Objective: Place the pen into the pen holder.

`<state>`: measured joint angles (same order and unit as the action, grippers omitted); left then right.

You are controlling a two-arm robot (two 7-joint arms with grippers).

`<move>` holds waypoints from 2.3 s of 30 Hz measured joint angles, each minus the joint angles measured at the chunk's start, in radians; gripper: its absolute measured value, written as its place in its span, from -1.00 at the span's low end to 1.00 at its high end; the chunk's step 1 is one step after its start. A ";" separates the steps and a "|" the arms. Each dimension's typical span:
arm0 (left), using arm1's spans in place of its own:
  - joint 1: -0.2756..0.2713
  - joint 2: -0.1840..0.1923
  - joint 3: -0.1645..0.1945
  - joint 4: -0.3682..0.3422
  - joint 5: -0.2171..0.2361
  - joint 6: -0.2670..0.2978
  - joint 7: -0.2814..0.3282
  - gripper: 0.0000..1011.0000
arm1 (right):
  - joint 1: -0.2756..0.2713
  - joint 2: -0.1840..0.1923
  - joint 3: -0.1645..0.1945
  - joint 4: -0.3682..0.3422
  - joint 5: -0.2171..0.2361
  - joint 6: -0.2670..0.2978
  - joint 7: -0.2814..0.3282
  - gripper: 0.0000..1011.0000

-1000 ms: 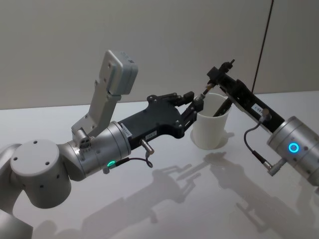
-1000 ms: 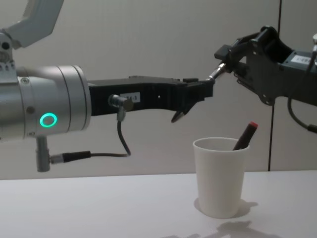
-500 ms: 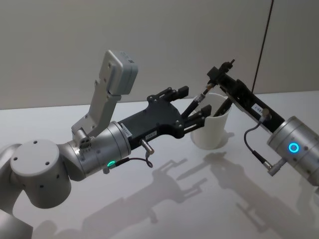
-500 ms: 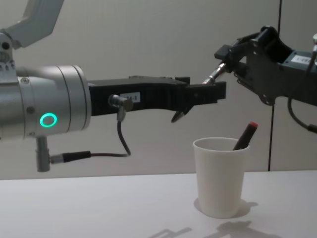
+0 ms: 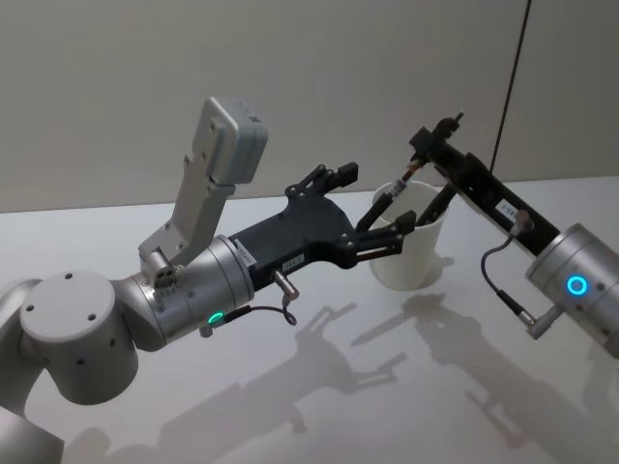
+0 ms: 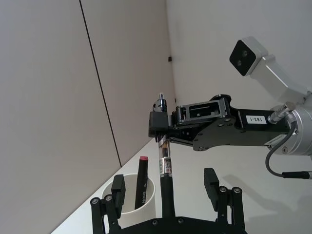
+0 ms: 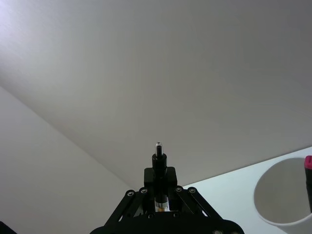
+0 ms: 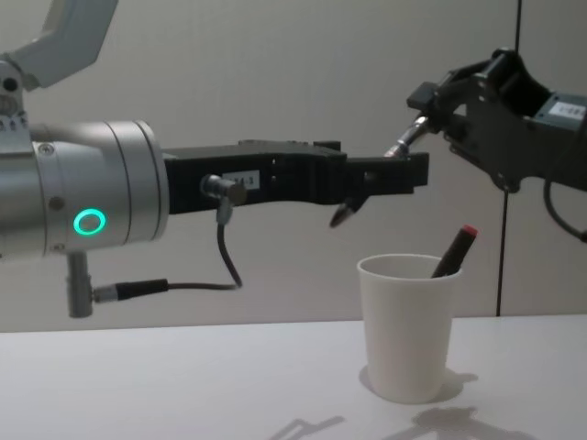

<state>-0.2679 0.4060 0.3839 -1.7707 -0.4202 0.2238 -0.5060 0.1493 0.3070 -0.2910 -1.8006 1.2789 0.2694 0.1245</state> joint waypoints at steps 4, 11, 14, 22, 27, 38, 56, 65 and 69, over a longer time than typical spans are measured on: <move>0.000 0.000 0.000 0.000 0.000 0.000 0.000 0.98 | 0.001 0.011 0.004 0.001 -0.017 -0.008 0.008 -0.74; 0.000 0.000 0.000 0.000 0.000 0.000 0.000 0.98 | 0.006 0.039 0.012 0.001 -0.080 -0.030 0.026 -0.74; 0.000 0.000 0.000 0.000 0.000 0.000 0.000 0.98 | 0.008 0.048 0.014 0.001 -0.103 -0.037 0.032 -0.74; 0.000 0.000 0.000 0.000 0.000 0.000 0.000 0.98 | 0.020 0.075 0.019 0.005 -0.216 -0.071 0.058 -0.74; 0.000 0.000 0.000 0.000 0.000 0.000 0.000 0.98 | 0.031 0.087 0.020 0.013 -0.288 -0.091 0.075 -0.74; 0.000 0.000 0.000 0.000 0.000 0.000 0.000 0.98 | 0.071 0.099 0.013 0.051 -0.489 -0.148 0.126 -0.74; 0.000 0.000 0.000 0.000 0.000 0.000 0.000 0.98 | 0.161 0.062 -0.020 0.187 -0.775 -0.230 0.219 -0.74; 0.000 0.000 0.000 0.000 0.000 0.000 0.000 0.98 | 0.195 0.037 -0.035 0.258 -0.834 -0.253 0.254 -0.74; 0.000 0.000 0.000 0.000 0.000 0.000 0.000 0.98 | 0.206 0.027 -0.041 0.289 -0.846 -0.261 0.269 -0.74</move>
<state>-0.2679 0.4060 0.3839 -1.7708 -0.4203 0.2239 -0.5059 0.3556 0.3343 -0.3319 -1.5120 0.4331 0.0082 0.3933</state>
